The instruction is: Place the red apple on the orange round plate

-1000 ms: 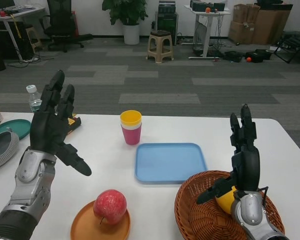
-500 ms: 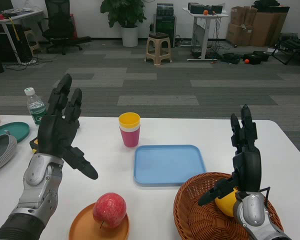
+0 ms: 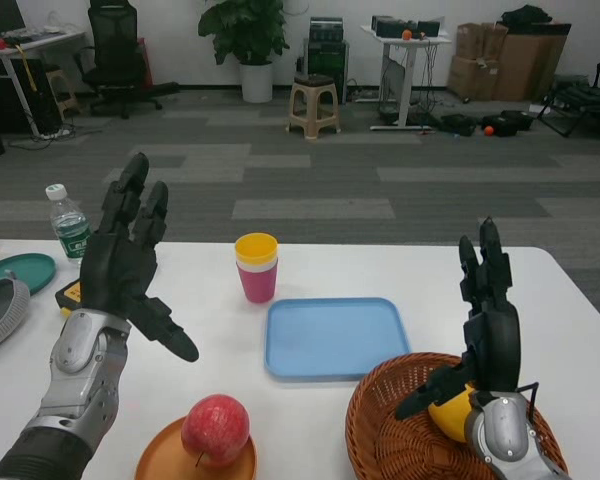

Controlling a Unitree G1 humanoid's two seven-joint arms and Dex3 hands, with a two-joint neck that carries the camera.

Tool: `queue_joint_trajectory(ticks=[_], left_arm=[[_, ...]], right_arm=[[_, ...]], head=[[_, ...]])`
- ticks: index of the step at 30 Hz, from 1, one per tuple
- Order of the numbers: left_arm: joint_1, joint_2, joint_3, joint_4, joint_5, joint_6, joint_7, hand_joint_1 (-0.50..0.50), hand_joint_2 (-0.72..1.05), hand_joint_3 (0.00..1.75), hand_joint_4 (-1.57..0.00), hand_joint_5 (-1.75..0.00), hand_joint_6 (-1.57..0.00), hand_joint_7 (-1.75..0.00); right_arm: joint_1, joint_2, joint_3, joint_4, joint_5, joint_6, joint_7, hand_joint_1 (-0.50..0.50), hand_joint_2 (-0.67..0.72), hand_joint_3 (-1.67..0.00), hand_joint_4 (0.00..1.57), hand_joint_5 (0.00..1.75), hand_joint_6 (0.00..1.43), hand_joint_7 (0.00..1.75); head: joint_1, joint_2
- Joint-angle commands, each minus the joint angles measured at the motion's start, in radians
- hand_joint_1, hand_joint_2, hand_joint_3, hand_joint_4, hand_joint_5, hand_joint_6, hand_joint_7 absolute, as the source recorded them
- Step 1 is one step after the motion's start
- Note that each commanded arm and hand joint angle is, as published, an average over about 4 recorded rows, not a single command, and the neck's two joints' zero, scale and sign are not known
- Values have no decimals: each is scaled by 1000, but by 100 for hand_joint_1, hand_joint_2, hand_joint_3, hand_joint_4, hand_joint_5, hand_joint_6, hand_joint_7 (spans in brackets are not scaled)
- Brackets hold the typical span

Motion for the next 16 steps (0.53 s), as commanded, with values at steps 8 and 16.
queue_joint_trajectory(ticks=[8,16], left_arm=[[-37,4,-9,32,-20,-25,-1,-48,-72,9,0,0,0,-14],[-37,12,-16,35,-31,-25,-1,-48,-72,9,0,0,0,-14]], right_arm=[[-41,13,-3,25,5,1,-2,-17,60,0,11,0,0,0],[-42,27,-4,29,4,3,-2,-17,60,0,11,0,0,0]], head=[[-7,-4],[-9,-5]])
